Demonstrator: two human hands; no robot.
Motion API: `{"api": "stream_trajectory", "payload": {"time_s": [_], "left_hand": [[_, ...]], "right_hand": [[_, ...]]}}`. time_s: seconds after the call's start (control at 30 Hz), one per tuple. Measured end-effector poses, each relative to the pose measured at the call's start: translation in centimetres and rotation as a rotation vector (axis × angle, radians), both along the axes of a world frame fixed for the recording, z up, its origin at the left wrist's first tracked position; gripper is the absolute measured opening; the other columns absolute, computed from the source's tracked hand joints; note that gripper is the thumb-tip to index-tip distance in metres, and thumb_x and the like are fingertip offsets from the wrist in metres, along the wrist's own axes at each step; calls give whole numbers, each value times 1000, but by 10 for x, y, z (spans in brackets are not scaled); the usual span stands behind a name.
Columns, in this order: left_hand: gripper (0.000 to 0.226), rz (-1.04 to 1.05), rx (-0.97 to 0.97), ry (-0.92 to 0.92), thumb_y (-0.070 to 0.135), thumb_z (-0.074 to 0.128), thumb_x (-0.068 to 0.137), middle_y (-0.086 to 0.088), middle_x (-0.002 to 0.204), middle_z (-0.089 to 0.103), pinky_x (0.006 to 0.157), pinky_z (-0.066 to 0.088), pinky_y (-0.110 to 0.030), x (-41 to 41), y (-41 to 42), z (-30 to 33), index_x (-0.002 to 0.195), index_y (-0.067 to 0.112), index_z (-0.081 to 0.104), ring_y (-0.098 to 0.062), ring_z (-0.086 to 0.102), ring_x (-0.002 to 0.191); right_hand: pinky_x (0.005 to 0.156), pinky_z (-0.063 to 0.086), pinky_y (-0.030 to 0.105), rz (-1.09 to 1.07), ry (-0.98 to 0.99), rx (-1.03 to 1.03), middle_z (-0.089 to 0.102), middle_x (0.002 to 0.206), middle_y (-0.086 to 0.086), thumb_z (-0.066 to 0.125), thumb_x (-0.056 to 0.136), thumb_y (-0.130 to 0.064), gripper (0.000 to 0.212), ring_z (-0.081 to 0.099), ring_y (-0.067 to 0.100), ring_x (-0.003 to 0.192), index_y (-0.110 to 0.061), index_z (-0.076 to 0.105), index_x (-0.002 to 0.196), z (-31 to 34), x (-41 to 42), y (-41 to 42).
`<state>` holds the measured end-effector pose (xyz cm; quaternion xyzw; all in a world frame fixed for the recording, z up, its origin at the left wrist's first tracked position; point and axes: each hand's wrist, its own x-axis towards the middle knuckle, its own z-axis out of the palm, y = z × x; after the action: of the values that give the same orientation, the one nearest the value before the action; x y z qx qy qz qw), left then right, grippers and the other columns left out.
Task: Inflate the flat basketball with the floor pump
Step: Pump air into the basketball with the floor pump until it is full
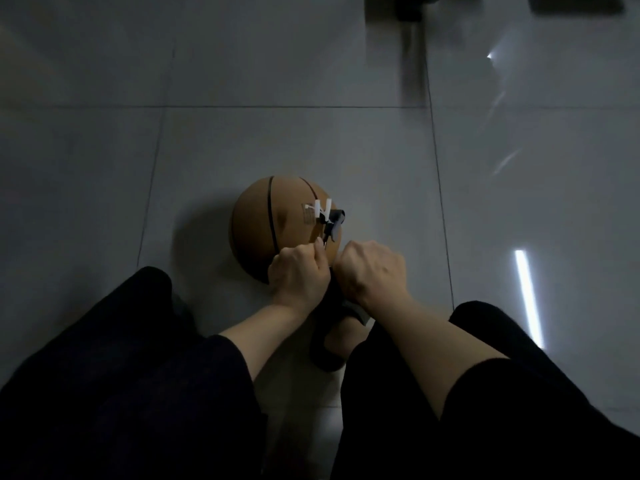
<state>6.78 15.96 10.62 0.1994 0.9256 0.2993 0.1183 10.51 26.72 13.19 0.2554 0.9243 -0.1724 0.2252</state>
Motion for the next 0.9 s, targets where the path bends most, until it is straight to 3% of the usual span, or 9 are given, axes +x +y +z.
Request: {"api": "stream_trajectory", "payload": {"time_s": [0.1, 0.2, 0.3, 0.4, 0.5, 0.63, 0.7, 0.8, 0.9], "left_hand": [[58, 10, -8, -65, 36, 20, 92, -13, 56, 60, 48, 49, -34, 3, -9, -3, 61, 5, 57, -27, 59, 50], [57, 8, -49, -76, 35, 21, 96, -13, 60, 62, 53, 52, -36, 4, -13, 8, 66, 6, 60, -27, 62, 55], [53, -60, -103, -58, 30, 26, 99, -11, 66, 63, 57, 49, -31, 6, -14, 30, 70, 6, 62, -26, 63, 63], [49, -135, -76, -71, 29, 28, 99, -8, 60, 59, 58, 49, -32, 21, -21, 52, 62, 13, 55, -27, 63, 62], [46, -146, -32, 56, 27, 33, 98, -5, 63, 53, 54, 36, -29, 26, -13, 94, 65, 9, 58, -23, 55, 61], [45, -146, 59, 199, 31, 36, 98, -2, 59, 46, 54, 26, -29, 9, 10, 161, 61, 9, 51, -20, 43, 58], [49, -117, 102, 213, 33, 36, 98, -1, 54, 45, 50, 24, -29, 2, 16, 168, 55, 12, 48, -19, 44, 54], [46, -50, 59, 253, 27, 37, 98, -14, 68, 62, 56, 25, -28, 4, 19, 139, 69, 3, 63, -28, 56, 65], [45, -60, 25, 214, 22, 36, 98, -19, 76, 67, 58, 33, -28, 11, 16, 92, 76, -2, 66, -32, 63, 73]], "right_hand": [[48, 30, 27, -5, -4, -28, 49, 62, 3, 36, 94, -26, 35, 45, 16, 53, -15, 48, 62, -3, 0, -11], [49, 30, 27, 14, -30, -25, 49, 64, 3, 37, 94, -26, 34, 45, 17, 55, -15, 46, 63, 10, 2, -17], [59, 34, 28, -17, -84, -79, 50, 73, 5, 39, 93, -25, 31, 48, 23, 66, -15, 43, 64, 28, 10, -17], [69, 38, 32, -15, -106, -122, 52, 86, 9, 36, 95, -27, 27, 49, 26, 78, -13, 47, 75, 44, 33, -16], [70, 42, 35, 83, -51, -79, 58, 96, 13, 33, 97, -25, 28, 54, 29, 84, -10, 50, 81, 83, 37, -2], [52, 48, 33, 63, 109, -98, 60, 70, 9, 32, 100, -23, 31, 55, 21, 54, -9, 53, 83, 155, 21, 25], [55, 48, 34, 56, 191, -56, 56, 69, 7, 31, 100, -29, 33, 53, 19, 57, -8, 54, 91, 163, 15, 28], [55, 36, 31, 63, 240, 121, 44, 65, 4, 30, 99, -41, 43, 46, 22, 61, -12, 50, 74, 130, 18, 18], [48, 26, 28, 11, 195, 107, 43, 58, 3, 27, 98, -45, 52, 44, 22, 54, -15, 43, 59, 85, 23, 6]]}}
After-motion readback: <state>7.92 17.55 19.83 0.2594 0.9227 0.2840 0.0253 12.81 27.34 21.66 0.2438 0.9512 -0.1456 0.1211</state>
